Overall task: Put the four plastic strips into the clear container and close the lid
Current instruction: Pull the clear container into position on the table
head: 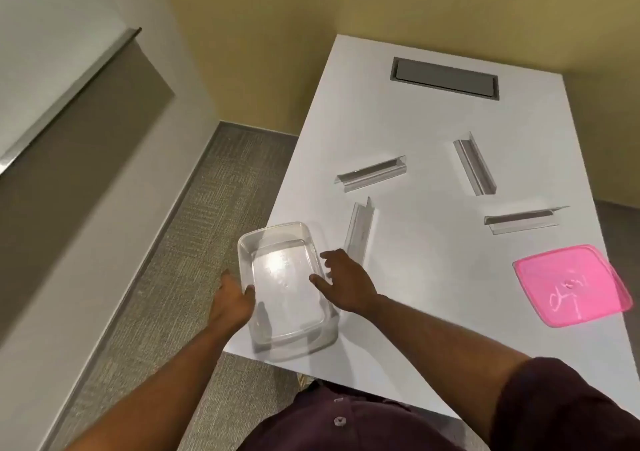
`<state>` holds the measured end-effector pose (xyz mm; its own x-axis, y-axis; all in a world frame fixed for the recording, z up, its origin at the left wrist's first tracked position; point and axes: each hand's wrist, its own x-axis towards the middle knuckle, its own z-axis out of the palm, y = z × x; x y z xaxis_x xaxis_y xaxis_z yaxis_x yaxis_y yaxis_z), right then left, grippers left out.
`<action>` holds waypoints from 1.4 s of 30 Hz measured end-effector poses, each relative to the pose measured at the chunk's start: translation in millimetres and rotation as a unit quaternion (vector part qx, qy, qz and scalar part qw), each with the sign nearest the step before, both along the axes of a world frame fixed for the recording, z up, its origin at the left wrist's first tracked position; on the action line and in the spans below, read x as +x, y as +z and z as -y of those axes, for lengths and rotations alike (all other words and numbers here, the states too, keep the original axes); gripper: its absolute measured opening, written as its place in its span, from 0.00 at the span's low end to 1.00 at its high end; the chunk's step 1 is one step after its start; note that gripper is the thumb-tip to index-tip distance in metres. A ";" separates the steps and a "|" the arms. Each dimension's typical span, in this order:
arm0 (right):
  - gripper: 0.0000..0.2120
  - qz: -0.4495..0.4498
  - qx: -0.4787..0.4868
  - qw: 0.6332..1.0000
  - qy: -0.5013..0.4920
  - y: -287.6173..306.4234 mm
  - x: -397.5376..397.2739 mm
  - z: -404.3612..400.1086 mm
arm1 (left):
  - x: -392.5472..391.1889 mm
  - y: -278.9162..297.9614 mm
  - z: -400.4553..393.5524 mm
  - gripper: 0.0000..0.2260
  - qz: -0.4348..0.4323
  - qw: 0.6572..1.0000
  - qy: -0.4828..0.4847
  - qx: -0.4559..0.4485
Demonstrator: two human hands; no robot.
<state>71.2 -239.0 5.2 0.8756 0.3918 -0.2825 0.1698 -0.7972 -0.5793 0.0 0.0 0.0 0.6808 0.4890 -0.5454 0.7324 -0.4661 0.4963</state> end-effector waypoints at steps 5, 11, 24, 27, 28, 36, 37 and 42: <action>0.29 -0.060 0.003 0.997 -0.047 6.1 -1.1 -15.6 | 4.0 -1.1 -4.8 0.13 0.001 0.999 -0.030 -0.017; 0.19 -0.058 0.034 0.994 -0.085 16.4 4.6 -15.8 | 21.5 15.7 -13.8 0.13 0.033 0.996 -0.078 0.005; 0.14 -0.089 0.319 0.837 -0.435 64.8 27.9 65.1 | 99.1 86.8 76.1 0.23 0.228 0.960 0.001 -0.163; 0.13 -0.111 0.348 0.784 -0.502 64.7 23.7 96.4 | 104.5 89.5 115.8 0.30 0.219 0.958 -0.005 -0.183; 0.10 -0.111 0.351 0.773 -0.516 63.9 21.0 106.8 | 105.0 88.1 130.2 0.31 0.202 0.960 -0.011 -0.195; 0.06 -0.110 0.357 0.719 -0.586 40.9 -17.8 182.5 | 90.1 71.0 241.5 0.32 0.085 0.954 -0.076 -0.278; 0.07 -0.116 0.360 0.714 -0.589 38.0 -22.5 194.1 | 89.5 68.4 250.9 0.30 0.077 0.953 -0.078 -0.284; 0.13 -0.133 0.369 0.679 -0.621 32.7 -31.8 255.3 | 89.7 57.2 278.8 0.24 0.034 0.941 -0.104 -0.319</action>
<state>39.4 -494.2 37.9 0.6171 -0.4808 -0.6229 -0.5568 0.2925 -0.7774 89.7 -278.8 57.2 0.7697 -0.0708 -0.6344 0.6145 -0.1870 0.7664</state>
